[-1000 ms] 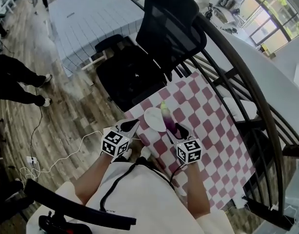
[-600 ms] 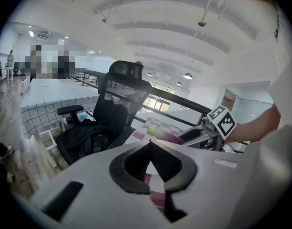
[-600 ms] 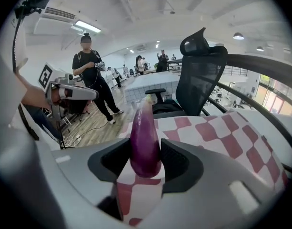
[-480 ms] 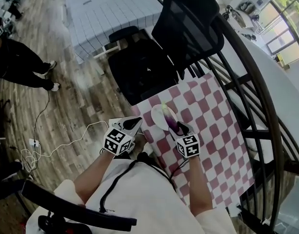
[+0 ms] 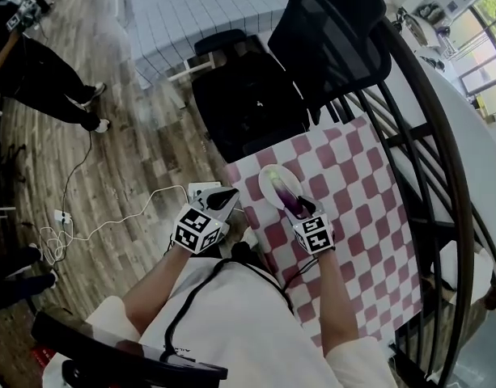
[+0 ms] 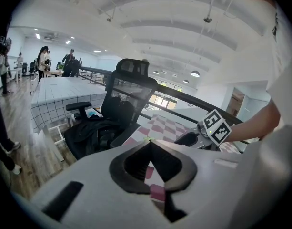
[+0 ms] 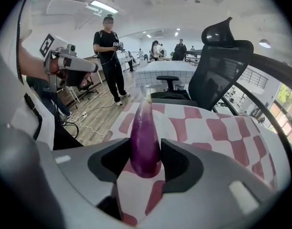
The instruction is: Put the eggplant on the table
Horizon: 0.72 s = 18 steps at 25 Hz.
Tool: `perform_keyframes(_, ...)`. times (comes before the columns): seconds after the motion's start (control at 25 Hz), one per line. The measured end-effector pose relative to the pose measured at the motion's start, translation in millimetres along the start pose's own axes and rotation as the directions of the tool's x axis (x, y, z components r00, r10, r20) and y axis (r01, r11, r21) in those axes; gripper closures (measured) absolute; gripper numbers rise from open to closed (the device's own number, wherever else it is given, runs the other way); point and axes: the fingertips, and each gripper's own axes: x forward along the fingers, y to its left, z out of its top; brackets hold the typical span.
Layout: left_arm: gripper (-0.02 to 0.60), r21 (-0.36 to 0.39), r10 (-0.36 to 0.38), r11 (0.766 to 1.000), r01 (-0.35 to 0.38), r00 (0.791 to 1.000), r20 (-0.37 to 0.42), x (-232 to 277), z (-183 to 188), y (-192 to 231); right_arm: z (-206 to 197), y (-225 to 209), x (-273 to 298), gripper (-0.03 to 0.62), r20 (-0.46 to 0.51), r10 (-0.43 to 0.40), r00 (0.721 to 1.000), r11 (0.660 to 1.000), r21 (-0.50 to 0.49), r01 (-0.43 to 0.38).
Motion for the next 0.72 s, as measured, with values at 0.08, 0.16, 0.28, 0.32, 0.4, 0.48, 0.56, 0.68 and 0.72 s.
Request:
perform_keyframes(0.08, 0.575, -0.003, 0.006, 1.0, -0.006, 1.0, -0.001, -1, -2, 0, 0, -1, 3, 0.381, -0.005, 0.004, 1.0, 1.0, -0.01, -0.004)
perform_keyframes(0.16, 0.575, -0.005, 0.012, 1.0, -0.012, 1.0, 0.0, -2, -2, 1, 1, -2, 6, 0.381, -0.009, 0.007, 1.0, 1.0, -0.024, -0.007)
perform_keyframes(0.28, 0.575, -0.007, 0.018, 1.0, -0.018, 1.0, 0.001, -2, -2, -1, -2, -5, 10, 0.381, -0.042, -0.005, 0.999, 0.996, -0.091, 0.001)
perform_keyframes(0.32, 0.575, -0.008, 0.019, 1.0, -0.019, 1.0, 0.001, -2, -3, -1, -4, -6, 12, 0.381, -0.057, -0.011, 0.998, 0.993, -0.119, 0.004)
perform_keyframes(0.4, 0.575, -0.009, 0.022, 1.0, -0.022, 1.0, 0.001, -1, -3, -1, -7, -8, 15, 0.381, -0.083, -0.016, 0.996, 0.988, -0.156, 0.003)
perform_keyframes(0.48, 0.575, -0.011, 0.026, 1.0, -0.026, 1.0, 0.002, -2, -2, 0, -5, -9, 16, 0.381, -0.089, -0.013, 0.996, 0.987, -0.163, -0.002)
perform_keyframes(0.56, 0.575, -0.015, 0.032, 0.999, -0.032, 0.999, 0.005, -4, -3, 2, -5, -8, 18, 0.381, -0.092, -0.011, 0.996, 0.986, -0.165, -0.004)
perform_keyframes(0.68, 0.575, -0.02, 0.039, 0.999, -0.039, 0.999, 0.005, -8, -5, 3, -9, -9, 23, 0.381, -0.12, -0.02, 0.993, 0.982, -0.188, -0.003)
perform_keyframes(0.72, 0.575, -0.02, 0.042, 0.999, -0.041, 0.999, 0.004, -9, -6, 3, -10, -10, 24, 0.381, -0.132, -0.025, 0.991, 0.98, -0.198, -0.001)
